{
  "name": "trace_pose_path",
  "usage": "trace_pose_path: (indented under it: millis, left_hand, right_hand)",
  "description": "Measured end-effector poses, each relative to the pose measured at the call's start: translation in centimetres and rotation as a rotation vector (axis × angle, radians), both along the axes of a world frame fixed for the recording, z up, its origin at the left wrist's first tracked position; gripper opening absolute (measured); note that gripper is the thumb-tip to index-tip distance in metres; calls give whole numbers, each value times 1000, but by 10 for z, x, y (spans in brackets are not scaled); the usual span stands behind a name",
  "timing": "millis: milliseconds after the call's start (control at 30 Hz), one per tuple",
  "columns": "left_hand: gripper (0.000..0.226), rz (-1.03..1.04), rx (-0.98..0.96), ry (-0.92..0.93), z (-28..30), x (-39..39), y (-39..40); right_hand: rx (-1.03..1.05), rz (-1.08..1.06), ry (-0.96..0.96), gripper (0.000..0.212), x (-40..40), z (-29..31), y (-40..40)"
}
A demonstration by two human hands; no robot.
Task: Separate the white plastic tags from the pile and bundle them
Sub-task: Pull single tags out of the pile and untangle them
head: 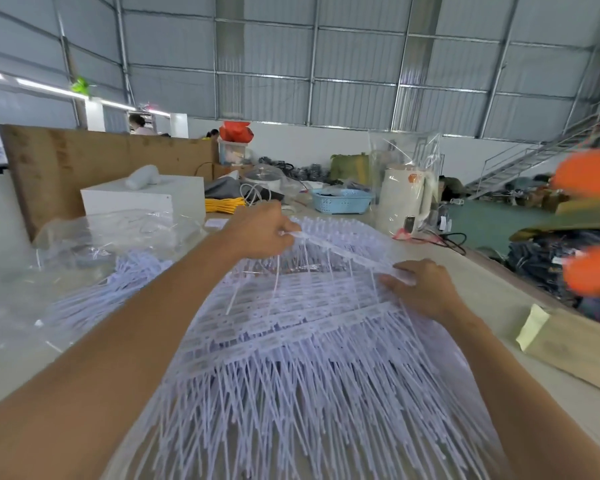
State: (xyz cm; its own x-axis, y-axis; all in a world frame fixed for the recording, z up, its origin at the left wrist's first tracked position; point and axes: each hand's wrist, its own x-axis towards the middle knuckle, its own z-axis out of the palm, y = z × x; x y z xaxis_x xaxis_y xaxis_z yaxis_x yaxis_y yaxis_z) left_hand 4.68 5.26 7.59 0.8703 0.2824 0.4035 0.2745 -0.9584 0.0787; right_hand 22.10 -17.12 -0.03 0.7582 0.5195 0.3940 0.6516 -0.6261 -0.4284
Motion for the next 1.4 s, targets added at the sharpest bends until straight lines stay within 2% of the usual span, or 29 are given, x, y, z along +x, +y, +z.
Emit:
trace_pose_path:
  millis: [133,233,267,333,433,567,700,767,833,900,967,1067,1133,1200,1267,1400]
  left_hand:
    - [28,-6,-14,-127,26,-16,-1]
    - [17,-39,-96,-129,39,-31,2]
    - [20,-49,-119,-100,40,-36,6]
    - [25,-28,-197,37,38,-43,16]
    - [13,107,-313,386,23,-51,27]
    - [46,232,-289,702,3,-60,31]
    - [64,302,-224,897,12,-55,18]
    - [65,296,-99,886,19,-44,6]
    - [55,258,51,818,23,-30,-12]
    - [52,183,123,793,28,-17,-28]
    - [56,98,91,805,34,-14,-42]
    - [67,48,-170,858,38,-19,-50]
    - [75,70,-243,918,39,-22,-51]
    - [80,114,-264,939,41,-25,-53]
    - [84,117,-208,890,39,-21,-55]
    - [78,-37,-39,623,8,4,-67]
  right_hand:
    - [207,146,-78,52,-8,24,-6]
    - [418,248,146,44,-18,43,-11]
    - [431,280,208,44,-21,47,-12]
    - [363,331,276,41,-25,49,-13]
    - [211,448,386,31,-31,36,-12]
    - [203,496,531,28,-36,16,-6]
    - [342,506,507,31,-40,6,1]
    - [402,488,458,32,-41,1,6]
    - [429,463,403,32,-40,-1,8]
    - [441,434,344,29,-38,-3,8]
    - [424,399,285,26,-34,-5,7]
    - [408,368,257,25,-31,-8,6]
    - [400,360,246,25,-29,-8,5]
    - [399,355,235,25,-29,-8,6]
    - [409,364,218,26,-32,-8,9]
    - [459,403,191,28,-42,-9,18]
